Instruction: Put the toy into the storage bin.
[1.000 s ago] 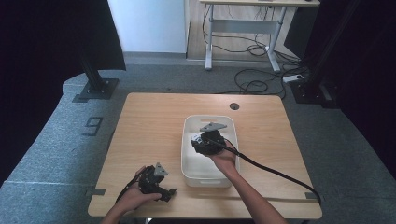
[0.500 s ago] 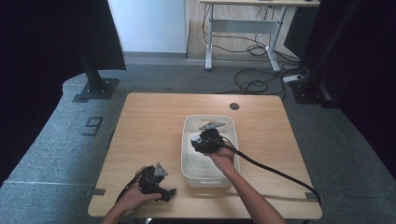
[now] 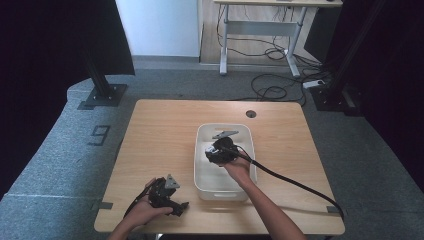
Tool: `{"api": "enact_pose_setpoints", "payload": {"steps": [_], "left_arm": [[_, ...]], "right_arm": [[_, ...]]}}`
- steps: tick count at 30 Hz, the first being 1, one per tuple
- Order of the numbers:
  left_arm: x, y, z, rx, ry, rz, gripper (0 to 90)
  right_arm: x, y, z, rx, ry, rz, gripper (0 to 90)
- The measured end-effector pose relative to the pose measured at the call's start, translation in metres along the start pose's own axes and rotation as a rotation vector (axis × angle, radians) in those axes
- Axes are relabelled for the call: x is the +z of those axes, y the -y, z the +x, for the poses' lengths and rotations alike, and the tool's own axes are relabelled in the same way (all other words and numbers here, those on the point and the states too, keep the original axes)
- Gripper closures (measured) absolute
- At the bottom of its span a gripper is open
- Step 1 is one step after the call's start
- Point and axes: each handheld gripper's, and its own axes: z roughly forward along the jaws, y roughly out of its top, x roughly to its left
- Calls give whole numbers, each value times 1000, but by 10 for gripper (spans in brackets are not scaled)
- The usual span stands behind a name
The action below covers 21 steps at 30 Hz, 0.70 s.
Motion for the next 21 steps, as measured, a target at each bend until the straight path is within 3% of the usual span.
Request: {"api": "enact_pose_setpoints", "payload": {"steps": [21], "left_arm": [[0,0,0,2,-1,-1,30]], "right_arm": [[12,3,-4,-3,7,40,500]]}}
